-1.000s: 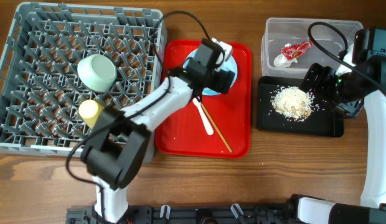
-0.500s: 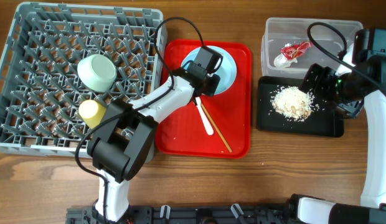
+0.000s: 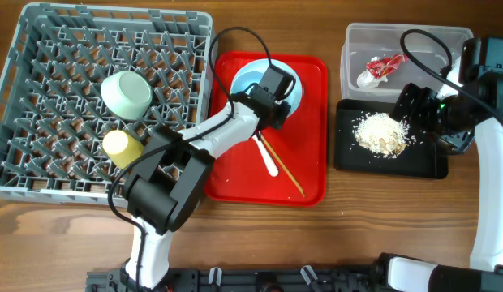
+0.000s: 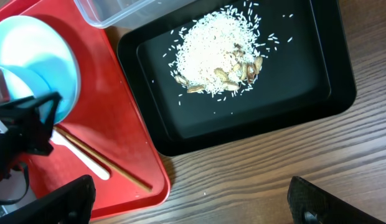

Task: Sort waste into correct bins and load items into the dishwasher rack
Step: 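Grasp the blue bowl rim with left gripper and lift it, then carry the blue bowl into the rack and stand it upright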

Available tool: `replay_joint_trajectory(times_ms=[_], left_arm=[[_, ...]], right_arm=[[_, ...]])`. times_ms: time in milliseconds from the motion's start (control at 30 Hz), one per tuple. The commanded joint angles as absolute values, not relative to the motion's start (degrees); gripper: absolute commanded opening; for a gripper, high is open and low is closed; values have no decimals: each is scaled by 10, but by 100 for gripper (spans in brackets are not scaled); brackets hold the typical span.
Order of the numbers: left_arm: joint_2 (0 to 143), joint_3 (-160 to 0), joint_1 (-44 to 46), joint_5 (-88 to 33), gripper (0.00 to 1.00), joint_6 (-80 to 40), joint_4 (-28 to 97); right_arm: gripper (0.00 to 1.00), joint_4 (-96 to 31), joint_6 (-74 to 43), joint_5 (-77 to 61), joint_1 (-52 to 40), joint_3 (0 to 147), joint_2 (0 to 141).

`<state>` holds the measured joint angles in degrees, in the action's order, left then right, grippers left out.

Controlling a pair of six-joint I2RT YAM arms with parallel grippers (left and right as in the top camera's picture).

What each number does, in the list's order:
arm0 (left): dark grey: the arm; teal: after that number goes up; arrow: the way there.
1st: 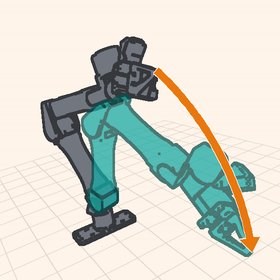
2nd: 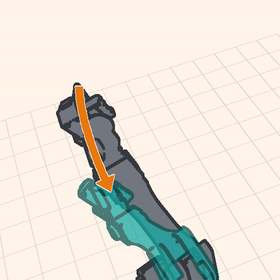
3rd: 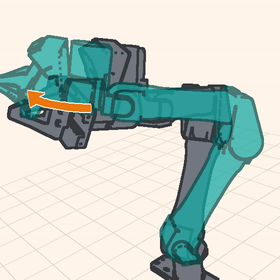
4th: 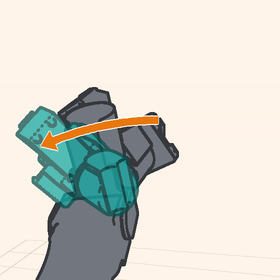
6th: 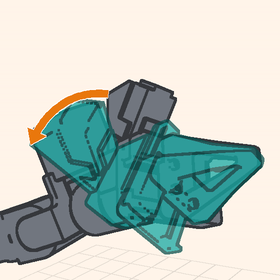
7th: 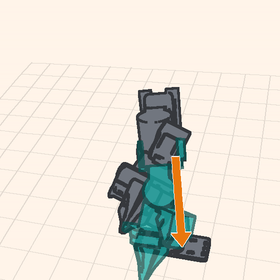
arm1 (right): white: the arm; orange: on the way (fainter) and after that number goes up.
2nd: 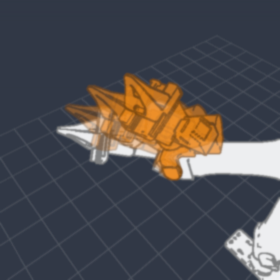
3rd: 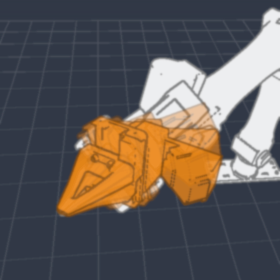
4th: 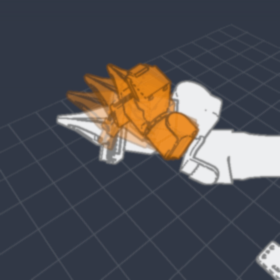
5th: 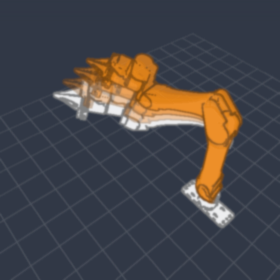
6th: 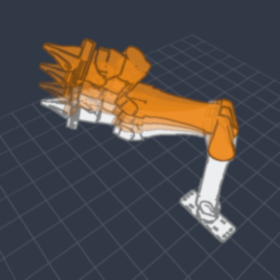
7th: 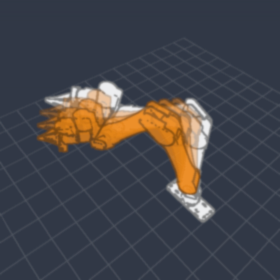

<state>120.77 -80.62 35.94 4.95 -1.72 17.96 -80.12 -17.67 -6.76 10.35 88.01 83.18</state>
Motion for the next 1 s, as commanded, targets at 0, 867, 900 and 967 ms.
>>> replay_joint_trajectory(times_ms=[0,867,900,967], left_arm=[[1212,-810,360,50,4,-17,176],[1047,-810,152,-436,4,-171,111],[1047,-810,133,-464,4,-174,101],[1047,-810,101,-496,4,-175,93]], right_arm=[[100,-803,-165,-60,106,889,821],[100,-806,-165,-59,106,889,821],[100,-806,-164,-59,106,889,821],[100,-806,-165,-60,106,889,821]])
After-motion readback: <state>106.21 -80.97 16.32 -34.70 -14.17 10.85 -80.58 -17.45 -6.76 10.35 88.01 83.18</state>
